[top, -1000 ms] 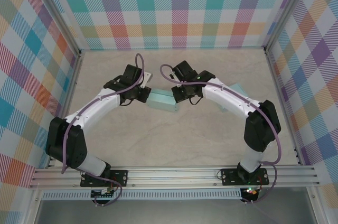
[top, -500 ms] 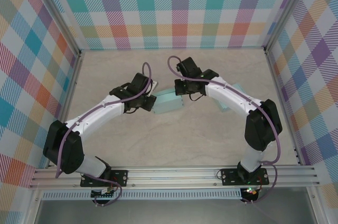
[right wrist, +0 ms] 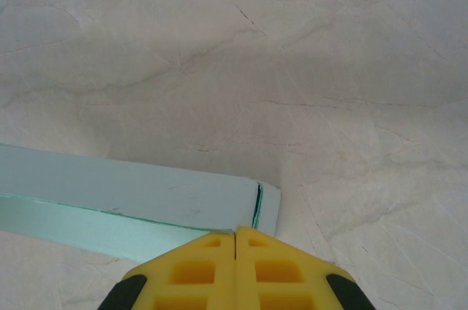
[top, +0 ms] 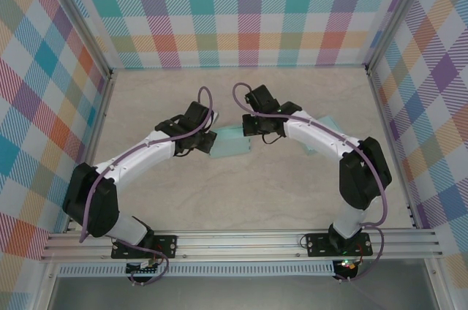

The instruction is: Fold the paper box

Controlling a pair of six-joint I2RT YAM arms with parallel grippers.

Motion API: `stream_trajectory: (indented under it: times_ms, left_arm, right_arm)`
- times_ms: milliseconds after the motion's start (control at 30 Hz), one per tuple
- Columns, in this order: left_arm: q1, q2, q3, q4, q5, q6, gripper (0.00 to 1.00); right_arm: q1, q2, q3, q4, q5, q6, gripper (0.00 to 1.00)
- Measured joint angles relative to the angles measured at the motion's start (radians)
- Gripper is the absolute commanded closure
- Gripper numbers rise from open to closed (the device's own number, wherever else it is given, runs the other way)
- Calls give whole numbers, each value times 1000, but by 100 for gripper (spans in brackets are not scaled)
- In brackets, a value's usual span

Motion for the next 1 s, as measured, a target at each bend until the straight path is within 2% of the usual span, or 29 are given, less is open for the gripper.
stream_trajectory:
  times_ms: [233,633,800,1000]
  left_arm:
    - [-5,6,-10,17,-26,-6,100]
    - [-6,-51,-171,238,-43,-107,100]
    - [-6,-110,-240,266,-14,-141,64]
    - [-15,-210,-265,242,45,-183,32]
  right_arm:
    - [1,-34,-64,60,-13,-22,100]
    - [13,-85,-206,193,-11,-68,100]
    - [25,-95,-237,224,6,-80,100]
    - [47,-95,-241,228,14,-94,100]
